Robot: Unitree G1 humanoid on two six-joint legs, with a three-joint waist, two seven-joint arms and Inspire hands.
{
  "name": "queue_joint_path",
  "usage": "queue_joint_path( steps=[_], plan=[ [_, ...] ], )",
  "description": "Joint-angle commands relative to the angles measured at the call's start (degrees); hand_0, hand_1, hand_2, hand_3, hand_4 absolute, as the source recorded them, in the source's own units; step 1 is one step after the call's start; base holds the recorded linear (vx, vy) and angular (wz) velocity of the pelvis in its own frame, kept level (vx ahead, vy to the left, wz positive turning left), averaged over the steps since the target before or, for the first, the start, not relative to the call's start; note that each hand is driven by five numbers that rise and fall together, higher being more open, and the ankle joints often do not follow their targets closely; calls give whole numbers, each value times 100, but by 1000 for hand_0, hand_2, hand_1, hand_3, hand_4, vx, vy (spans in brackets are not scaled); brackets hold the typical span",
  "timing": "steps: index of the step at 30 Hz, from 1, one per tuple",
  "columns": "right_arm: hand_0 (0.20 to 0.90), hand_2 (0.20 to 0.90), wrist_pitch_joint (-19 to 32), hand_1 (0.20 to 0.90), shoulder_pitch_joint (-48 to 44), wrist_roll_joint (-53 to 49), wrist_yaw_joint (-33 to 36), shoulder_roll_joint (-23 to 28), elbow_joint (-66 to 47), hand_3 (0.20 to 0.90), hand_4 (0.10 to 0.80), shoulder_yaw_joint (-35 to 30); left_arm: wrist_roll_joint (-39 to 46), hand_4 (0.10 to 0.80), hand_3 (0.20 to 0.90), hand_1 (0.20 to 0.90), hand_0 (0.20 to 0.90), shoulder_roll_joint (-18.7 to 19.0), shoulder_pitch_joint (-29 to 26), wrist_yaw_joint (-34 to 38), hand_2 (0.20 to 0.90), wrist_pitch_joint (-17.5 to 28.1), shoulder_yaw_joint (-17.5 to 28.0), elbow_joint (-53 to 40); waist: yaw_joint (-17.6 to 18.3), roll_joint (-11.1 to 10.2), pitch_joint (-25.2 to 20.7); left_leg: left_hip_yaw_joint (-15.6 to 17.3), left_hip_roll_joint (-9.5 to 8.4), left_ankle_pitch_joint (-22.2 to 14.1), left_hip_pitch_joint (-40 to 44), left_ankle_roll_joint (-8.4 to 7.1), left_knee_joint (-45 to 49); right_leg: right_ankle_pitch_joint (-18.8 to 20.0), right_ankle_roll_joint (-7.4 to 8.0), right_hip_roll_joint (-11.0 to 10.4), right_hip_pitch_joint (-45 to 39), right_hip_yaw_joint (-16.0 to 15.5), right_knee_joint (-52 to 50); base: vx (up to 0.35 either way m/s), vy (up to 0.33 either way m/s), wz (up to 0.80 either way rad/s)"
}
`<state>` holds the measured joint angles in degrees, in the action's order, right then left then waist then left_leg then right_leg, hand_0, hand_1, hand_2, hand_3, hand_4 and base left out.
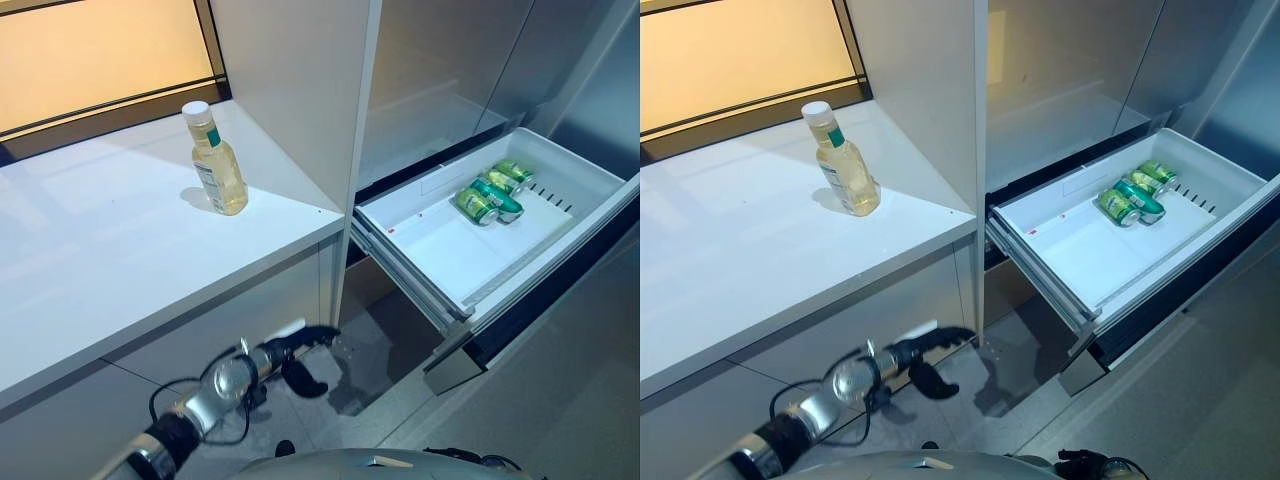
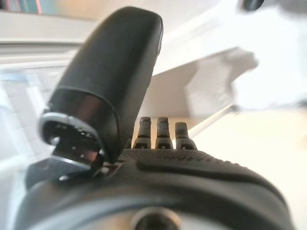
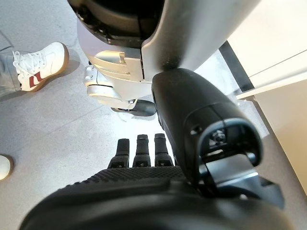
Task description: Put drinks into fridge and close the fridge
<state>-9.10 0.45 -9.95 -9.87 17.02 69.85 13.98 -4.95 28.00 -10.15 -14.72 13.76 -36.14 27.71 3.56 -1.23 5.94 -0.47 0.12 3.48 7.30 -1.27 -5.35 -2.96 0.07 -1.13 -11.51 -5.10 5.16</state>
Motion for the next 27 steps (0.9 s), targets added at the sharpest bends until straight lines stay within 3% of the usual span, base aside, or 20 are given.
queue_joint_path(
  steps=[1, 4, 7, 14, 20, 21, 27],
  plan=[
    [900, 900, 24, 900, -163, 53, -155, -1, 171, 900, 800, 144, 611, 800, 900, 900, 900, -46, -881, 18, 900, 491, -140, -647, -85, 146, -89, 163, -86, -600, 28, 147, 35, 239, 505, -75, 509, -79, -216, 0, 0, 0],
    [900, 900, 107, 900, -152, 47, -89, -71, 204, 900, 800, 99, 432, 800, 900, 900, 900, -40, -721, 179, 900, 860, -157, -1116, -130, 153, -59, 148, -77, -609, 3, 150, 35, 214, 488, -63, 517, -81, -210, -17, -2, 0],
    [900, 900, 175, 900, -17, -12, 63, -138, 95, 900, 800, 18, 914, 800, 900, 900, 900, 213, -505, -263, 900, 1074, 153, -2241, -194, 181, 27, 65, -94, -591, -6, 155, 35, 212, 473, -82, 492, -147, -204, -40, 8, 2],
    [900, 900, 295, 900, 185, -97, 231, -236, 3, 900, 800, -18, 2672, 800, 900, 900, 900, 478, -416, -1436, 900, 757, 712, -3954, -270, 199, 13, -59, -117, -565, -40, 153, 35, 236, 476, -99, 452, -213, -156, -11, -8, 10],
    [900, 900, 339, 900, 257, -127, 233, -235, -41, 900, 800, 31, 3238, 800, 900, 900, 900, 613, -572, -1220, 900, 752, 915, -4331, -278, 180, -27, -103, -123, -559, -48, 154, 35, 253, 472, -98, 456, -201, -143, -1, -9, 4],
    [900, 900, 363, 900, 284, -161, 230, -232, -48, 900, 800, 42, 3479, 800, 900, 900, 900, 605, -603, -1195, 900, 719, 1111, -4487, -306, 165, -38, -123, -128, -563, -54, 160, 35, 250, 459, -100, 452, -209, -135, 0, 0, 0],
    [900, 900, 356, 900, 282, -218, 219, -240, -67, 900, 800, 54, 3495, 800, 900, 900, 900, 531, -620, -955, 900, 976, 1565, -4749, -387, 131, -65, -181, -135, -560, -62, 156, 35, 247, 423, -95, 438, -226, -132, -1, -13, 3]
  ],
)
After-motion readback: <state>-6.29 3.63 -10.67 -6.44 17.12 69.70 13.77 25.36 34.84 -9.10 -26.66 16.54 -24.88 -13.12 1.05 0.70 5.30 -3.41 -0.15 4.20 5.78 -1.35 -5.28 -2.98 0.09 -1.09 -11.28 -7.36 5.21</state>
